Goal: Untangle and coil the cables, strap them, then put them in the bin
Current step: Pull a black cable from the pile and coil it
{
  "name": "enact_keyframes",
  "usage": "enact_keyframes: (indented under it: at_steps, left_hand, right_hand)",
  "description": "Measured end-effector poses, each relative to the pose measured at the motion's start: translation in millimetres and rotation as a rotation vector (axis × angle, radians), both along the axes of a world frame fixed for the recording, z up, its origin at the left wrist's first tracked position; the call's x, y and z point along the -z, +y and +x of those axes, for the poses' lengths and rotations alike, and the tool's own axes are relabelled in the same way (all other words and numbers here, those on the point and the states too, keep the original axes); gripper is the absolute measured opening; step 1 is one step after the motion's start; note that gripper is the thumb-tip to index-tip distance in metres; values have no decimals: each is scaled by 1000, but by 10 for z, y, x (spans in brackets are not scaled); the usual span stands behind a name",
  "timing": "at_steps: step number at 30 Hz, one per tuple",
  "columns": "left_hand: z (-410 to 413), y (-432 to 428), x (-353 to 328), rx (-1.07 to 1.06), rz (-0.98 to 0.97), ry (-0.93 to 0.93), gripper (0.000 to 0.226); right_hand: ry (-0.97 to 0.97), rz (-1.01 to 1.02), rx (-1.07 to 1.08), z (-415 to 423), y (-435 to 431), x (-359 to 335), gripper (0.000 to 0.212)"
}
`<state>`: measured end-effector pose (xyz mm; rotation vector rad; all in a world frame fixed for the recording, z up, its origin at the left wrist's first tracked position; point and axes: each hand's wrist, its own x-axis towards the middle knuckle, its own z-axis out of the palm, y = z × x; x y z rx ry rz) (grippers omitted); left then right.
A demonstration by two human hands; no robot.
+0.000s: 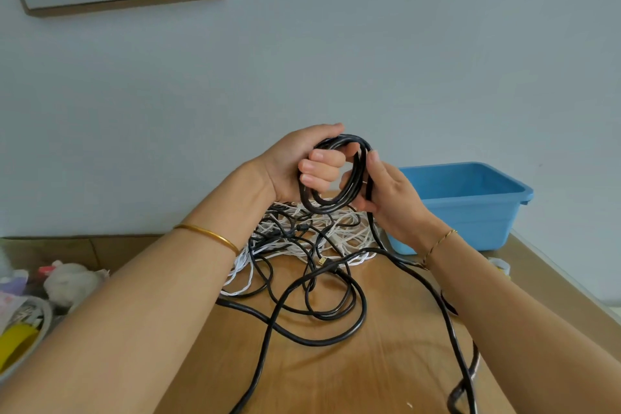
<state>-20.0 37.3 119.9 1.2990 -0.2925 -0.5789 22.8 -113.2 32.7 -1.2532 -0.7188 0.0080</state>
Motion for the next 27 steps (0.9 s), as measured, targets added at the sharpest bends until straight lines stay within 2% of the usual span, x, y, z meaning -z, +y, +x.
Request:
enact_keyframes:
  at_steps: [4, 9, 11, 13, 15, 17, 20, 22, 24, 27]
  left_hand:
    - [-9, -46, 33, 7, -117, 18, 31]
    - [-18, -95, 82, 3, -298, 67, 24]
    - [-20, -133, 98, -6, -355, 76, 21]
    - [-14, -186, 100, -18, -404, 91, 21]
    - [-19, -247, 105, -39, -433, 93, 20]
    - [-23, -305, 106, -89, -458, 102, 21]
    - [15, -345, 91, -171, -510, 97, 27]
    - [48, -344, 79, -155, -605, 143, 29]
    - [102, -330, 77, -180, -663, 128, 32]
    - [200, -297, 37, -333, -765, 63, 35]
  right_hand:
    - [41, 64, 42, 19, 52, 8, 36]
    - [176, 137, -17, 49, 66, 33, 40]
    - [213, 176, -57, 62, 82, 42, 51]
    - [284, 222, -95, 78, 95, 54, 72]
    - [352, 277, -125, 136, 85, 94, 77]
    - [384, 321, -162, 169, 72, 116, 64]
    - [445, 417, -223, 130, 59, 108, 32]
    - [495, 448, -239, 65, 58, 62, 34]
    - [502, 367, -169, -8, 92, 26, 33]
    - [464, 30, -26, -132, 169, 67, 28]
